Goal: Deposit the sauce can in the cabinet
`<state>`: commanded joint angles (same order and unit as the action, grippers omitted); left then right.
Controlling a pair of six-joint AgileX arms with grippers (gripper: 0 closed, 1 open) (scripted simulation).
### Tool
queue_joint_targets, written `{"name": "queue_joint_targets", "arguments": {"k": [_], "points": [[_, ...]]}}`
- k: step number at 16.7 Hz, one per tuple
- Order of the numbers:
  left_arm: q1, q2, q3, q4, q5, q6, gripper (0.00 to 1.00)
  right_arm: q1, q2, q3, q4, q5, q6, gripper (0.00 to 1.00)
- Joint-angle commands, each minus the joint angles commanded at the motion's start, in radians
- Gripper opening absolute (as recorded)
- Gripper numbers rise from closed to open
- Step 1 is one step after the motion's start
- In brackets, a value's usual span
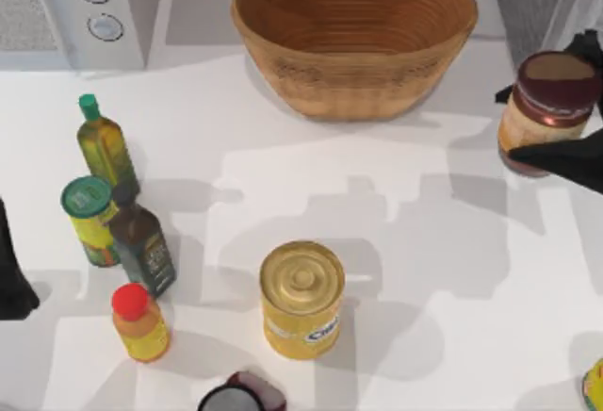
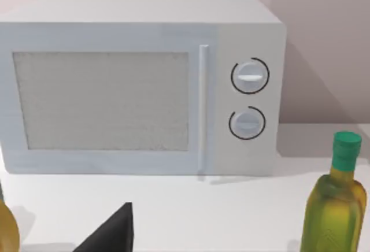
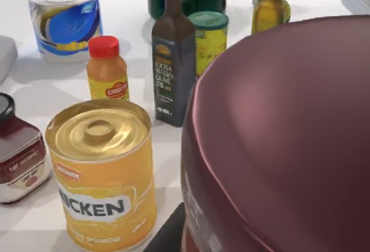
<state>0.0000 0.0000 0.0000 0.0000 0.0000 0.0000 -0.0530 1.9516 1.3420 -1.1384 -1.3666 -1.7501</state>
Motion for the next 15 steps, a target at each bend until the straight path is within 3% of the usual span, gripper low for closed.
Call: {"name": "queue_joint_targets", "arguments": {"k": [8, 11, 15], "points": [[0.000, 0.000, 0.000, 0.000, 0.000, 0.000, 1.00, 0.003, -0.043, -0.050, 0.048, 0.048, 0.048, 0.00], [0.000, 0.000, 0.000, 0.000, 0.000, 0.000, 1.00, 0.008, -0.176, -0.159, 0.142, 0.159, 0.175, 0.00], [0.000, 0.000, 0.000, 0.000, 0.000, 0.000, 1.00, 0.016, -0.482, -0.362, 0.314, 0.367, 0.447, 0.00]]}}
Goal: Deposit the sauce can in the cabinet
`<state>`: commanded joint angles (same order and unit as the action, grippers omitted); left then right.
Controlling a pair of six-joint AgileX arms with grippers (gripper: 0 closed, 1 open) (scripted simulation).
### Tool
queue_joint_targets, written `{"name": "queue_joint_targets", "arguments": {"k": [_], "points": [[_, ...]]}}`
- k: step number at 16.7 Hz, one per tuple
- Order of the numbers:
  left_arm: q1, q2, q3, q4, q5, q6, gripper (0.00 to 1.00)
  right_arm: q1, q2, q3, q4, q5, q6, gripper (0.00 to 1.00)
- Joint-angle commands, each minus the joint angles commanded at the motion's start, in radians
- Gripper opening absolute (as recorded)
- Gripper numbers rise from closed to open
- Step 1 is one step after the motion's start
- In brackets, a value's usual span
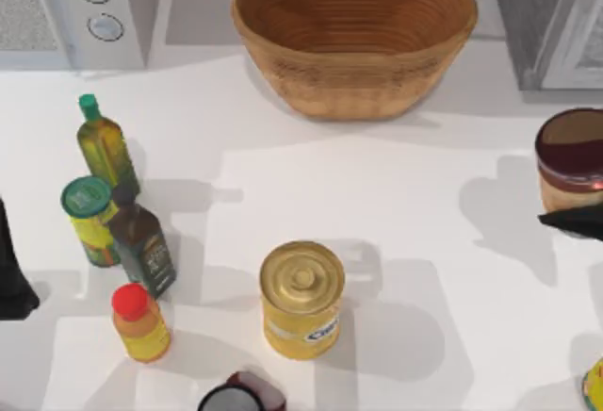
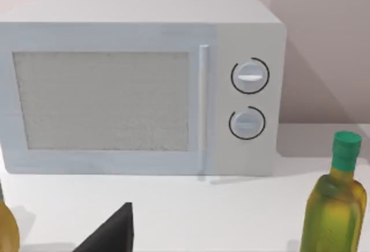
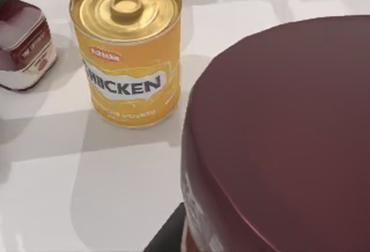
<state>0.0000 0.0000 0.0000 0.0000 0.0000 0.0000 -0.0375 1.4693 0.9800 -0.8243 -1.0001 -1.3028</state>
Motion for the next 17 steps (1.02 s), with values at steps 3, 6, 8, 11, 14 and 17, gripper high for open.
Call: {"name": "queue_joint_targets", "arguments": {"k": [3, 6, 8, 11, 14, 17], "points": [[0.000, 0.000, 0.000, 0.000, 0.000, 0.000, 1.00, 0.006, -0.297, -0.180, 0.145, 0.185, 0.256, 0.00], [0.000, 0.000, 0.000, 0.000, 0.000, 0.000, 1.00, 0.013, -0.615, -0.368, 0.299, 0.379, 0.527, 0.00], [0.000, 0.000, 0.000, 0.000, 0.000, 0.000, 1.00, 0.018, -0.821, -0.494, 0.405, 0.507, 0.704, 0.00], [0.000, 0.000, 0.000, 0.000, 0.000, 0.000, 1.00, 0.025, -1.096, -0.678, 0.559, 0.695, 0.947, 0.00], [0.000, 0.000, 0.000, 0.000, 0.000, 0.000, 1.00, 0.031, -1.312, -0.840, 0.698, 0.860, 1.147, 0.00], [0.000, 0.000, 0.000, 0.000, 0.000, 0.000, 1.00, 0.036, -1.438, -0.950, 0.796, 0.970, 1.272, 0.00]]}}
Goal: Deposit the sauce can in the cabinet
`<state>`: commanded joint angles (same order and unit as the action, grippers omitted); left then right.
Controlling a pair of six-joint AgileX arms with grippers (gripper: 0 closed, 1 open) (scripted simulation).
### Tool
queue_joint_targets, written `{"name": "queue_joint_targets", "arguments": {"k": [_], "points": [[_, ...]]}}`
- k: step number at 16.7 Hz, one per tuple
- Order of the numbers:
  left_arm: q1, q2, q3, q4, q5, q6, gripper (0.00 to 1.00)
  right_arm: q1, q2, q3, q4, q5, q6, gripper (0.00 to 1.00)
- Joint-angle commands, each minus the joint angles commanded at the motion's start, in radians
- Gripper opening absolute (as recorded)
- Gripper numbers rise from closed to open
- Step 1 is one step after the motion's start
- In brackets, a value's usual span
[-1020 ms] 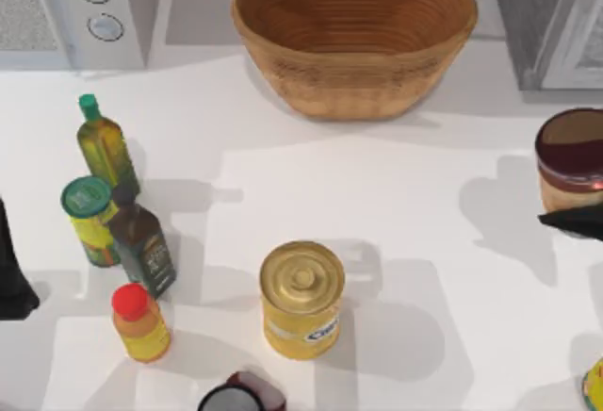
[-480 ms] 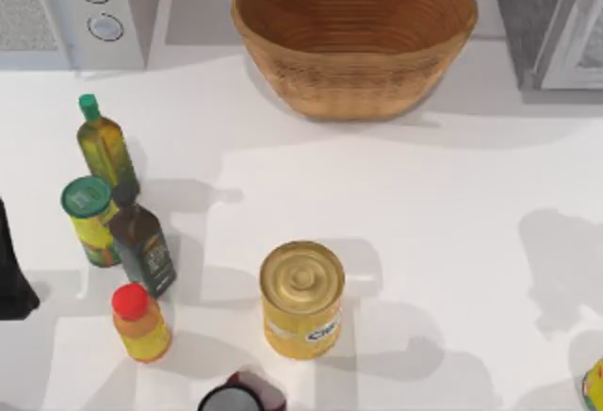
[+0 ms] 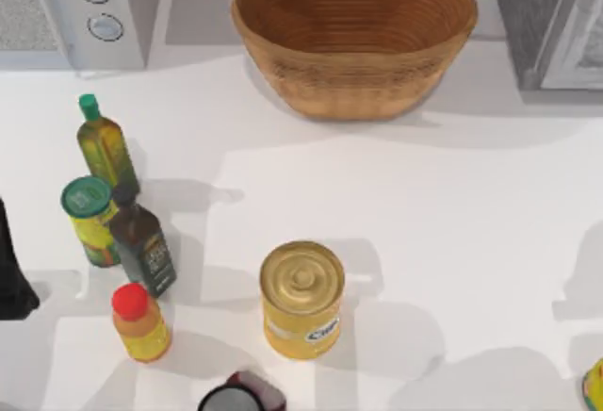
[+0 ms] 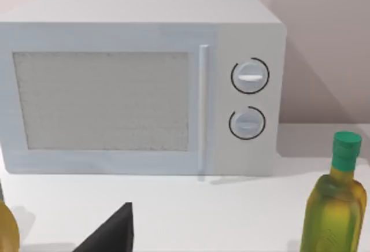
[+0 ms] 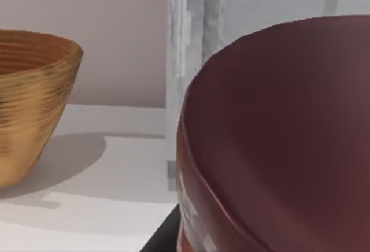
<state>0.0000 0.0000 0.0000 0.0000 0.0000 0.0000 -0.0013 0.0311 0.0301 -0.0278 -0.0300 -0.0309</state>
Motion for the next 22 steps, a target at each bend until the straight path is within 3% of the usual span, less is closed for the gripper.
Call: {"name": "queue_joint_targets", "arguments": {"k": [8, 12, 16, 22], "points": [[0.000, 0.000, 0.000, 0.000, 0.000, 0.000, 1.00, 0.000, -0.026, -0.029, 0.025, 0.028, 0.031, 0.00], [0.000, 0.000, 0.000, 0.000, 0.000, 0.000, 1.00, 0.012, 0.069, 0.077, -0.011, 0.045, 0.033, 0.00], [0.000, 0.000, 0.000, 0.000, 0.000, 0.000, 1.00, 0.040, 0.282, 0.350, -0.090, 0.080, 0.040, 0.00], [0.000, 0.000, 0.000, 0.000, 0.000, 0.000, 1.00, 0.098, 0.701, 0.954, -0.251, 0.146, 0.053, 0.00]]}}
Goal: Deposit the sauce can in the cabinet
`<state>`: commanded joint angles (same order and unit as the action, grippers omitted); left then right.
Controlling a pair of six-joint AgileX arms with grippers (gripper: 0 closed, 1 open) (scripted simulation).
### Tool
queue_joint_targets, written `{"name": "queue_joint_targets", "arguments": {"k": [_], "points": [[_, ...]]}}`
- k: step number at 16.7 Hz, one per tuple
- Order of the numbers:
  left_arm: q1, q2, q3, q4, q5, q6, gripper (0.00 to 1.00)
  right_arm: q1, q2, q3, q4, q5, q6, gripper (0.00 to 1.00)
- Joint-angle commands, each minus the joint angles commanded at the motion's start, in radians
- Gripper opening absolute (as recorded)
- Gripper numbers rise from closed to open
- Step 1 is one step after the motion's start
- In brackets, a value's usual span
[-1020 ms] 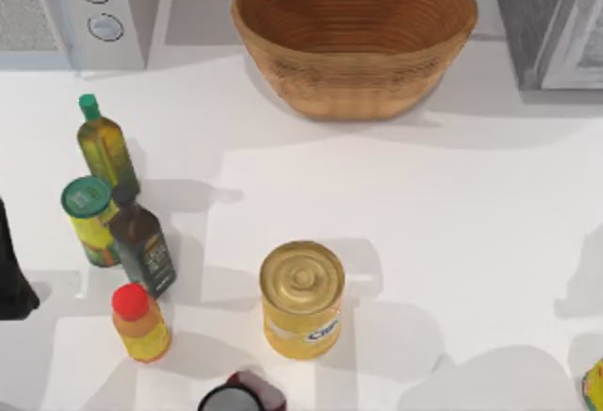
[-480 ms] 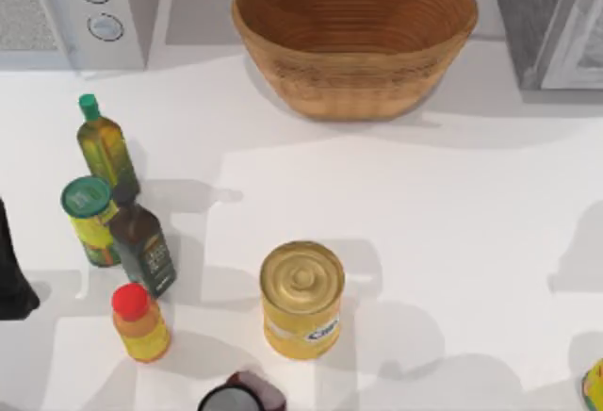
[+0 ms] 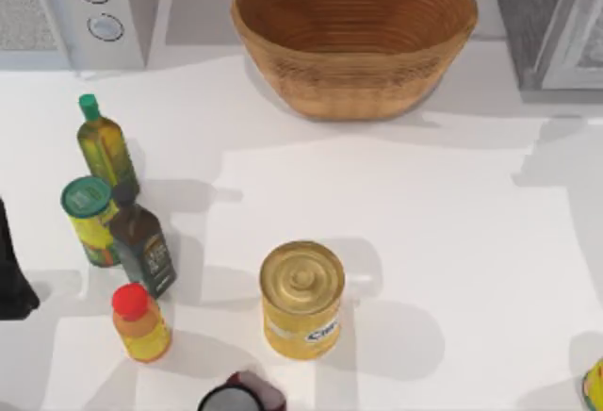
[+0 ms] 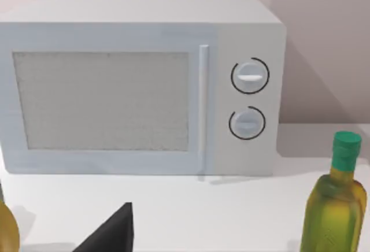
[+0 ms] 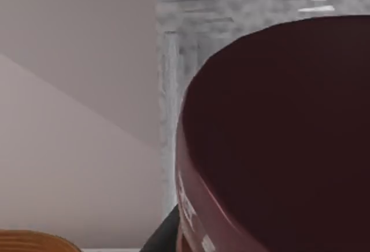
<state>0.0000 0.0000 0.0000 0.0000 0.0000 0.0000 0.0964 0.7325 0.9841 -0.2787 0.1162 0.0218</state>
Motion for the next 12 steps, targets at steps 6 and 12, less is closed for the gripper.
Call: {"name": "queue_joint_targets", "arguments": {"k": [6, 12], "points": [[0.000, 0.000, 0.000, 0.000, 0.000, 0.000, 1.00, 0.059, 0.395, 0.577, -0.153, 0.056, 0.003, 0.00], [0.000, 0.000, 0.000, 0.000, 0.000, 0.000, 1.00, 0.093, 0.610, 0.868, -0.238, 0.085, -0.004, 0.00]]}}
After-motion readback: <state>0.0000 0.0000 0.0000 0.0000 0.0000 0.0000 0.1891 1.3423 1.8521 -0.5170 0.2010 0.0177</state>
